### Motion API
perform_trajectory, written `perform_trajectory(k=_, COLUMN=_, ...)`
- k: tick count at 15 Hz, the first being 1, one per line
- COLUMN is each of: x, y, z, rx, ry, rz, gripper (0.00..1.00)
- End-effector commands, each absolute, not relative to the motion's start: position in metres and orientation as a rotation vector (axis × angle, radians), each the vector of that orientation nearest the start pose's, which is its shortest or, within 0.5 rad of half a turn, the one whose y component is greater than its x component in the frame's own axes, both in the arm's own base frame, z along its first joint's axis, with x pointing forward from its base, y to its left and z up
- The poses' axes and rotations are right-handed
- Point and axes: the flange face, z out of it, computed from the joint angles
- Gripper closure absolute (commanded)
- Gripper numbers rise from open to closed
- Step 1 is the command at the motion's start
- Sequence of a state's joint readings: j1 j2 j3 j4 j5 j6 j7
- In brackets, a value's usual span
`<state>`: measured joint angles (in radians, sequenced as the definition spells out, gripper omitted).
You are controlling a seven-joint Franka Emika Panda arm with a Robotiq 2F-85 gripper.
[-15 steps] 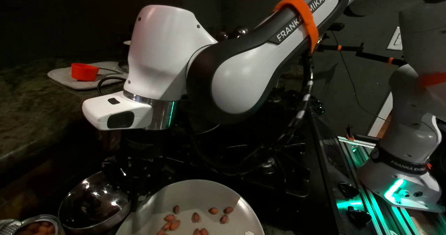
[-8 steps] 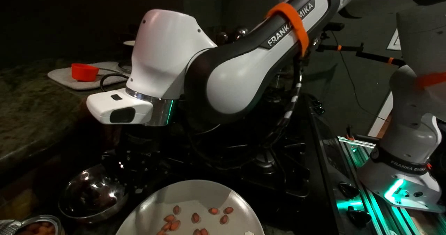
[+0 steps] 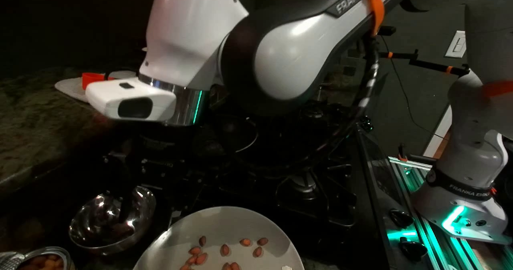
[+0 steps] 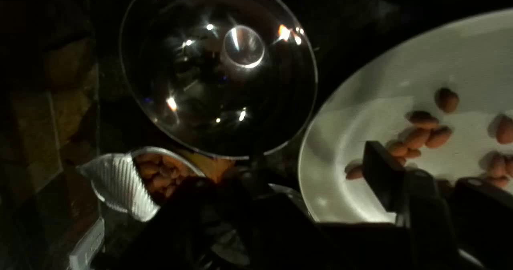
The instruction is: Move the silver bowl to the counter on the left
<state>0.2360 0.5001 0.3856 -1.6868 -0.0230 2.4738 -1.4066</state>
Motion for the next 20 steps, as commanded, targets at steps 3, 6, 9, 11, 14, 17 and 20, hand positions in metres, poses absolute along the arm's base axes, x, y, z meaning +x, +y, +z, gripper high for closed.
perform_trajectory(k=3, x=0.538, y=0.318, z=0.450, rx=1.955, ry=2.343, rz=0.430, gripper=0.00)
perform_trajectory(k=6, x=0.513, y=0.267, z=0.482, rx=2.108, ry=2.149, rz=0.397, gripper=0.00)
perform_trajectory(k=9, x=0.480, y=0.219, z=0.499, rx=2.264, ry=1.954, rz=0.376, gripper=0.00)
perform_trajectory(k=11, x=0.451, y=0.192, z=0.505, rx=2.367, ry=1.821, rz=0.347, gripper=0.00)
perform_trajectory(k=14, x=0.402, y=0.166, z=0.505, rx=2.516, ry=1.625, rz=0.271, gripper=0.00)
perform_trajectory(k=17, x=0.416, y=0.169, z=0.511, rx=2.493, ry=1.654, rz=0.266, gripper=0.00)
perform_trajectory(k=20, x=0.417, y=0.170, z=0.515, rx=2.491, ry=1.657, rz=0.281, gripper=0.00)
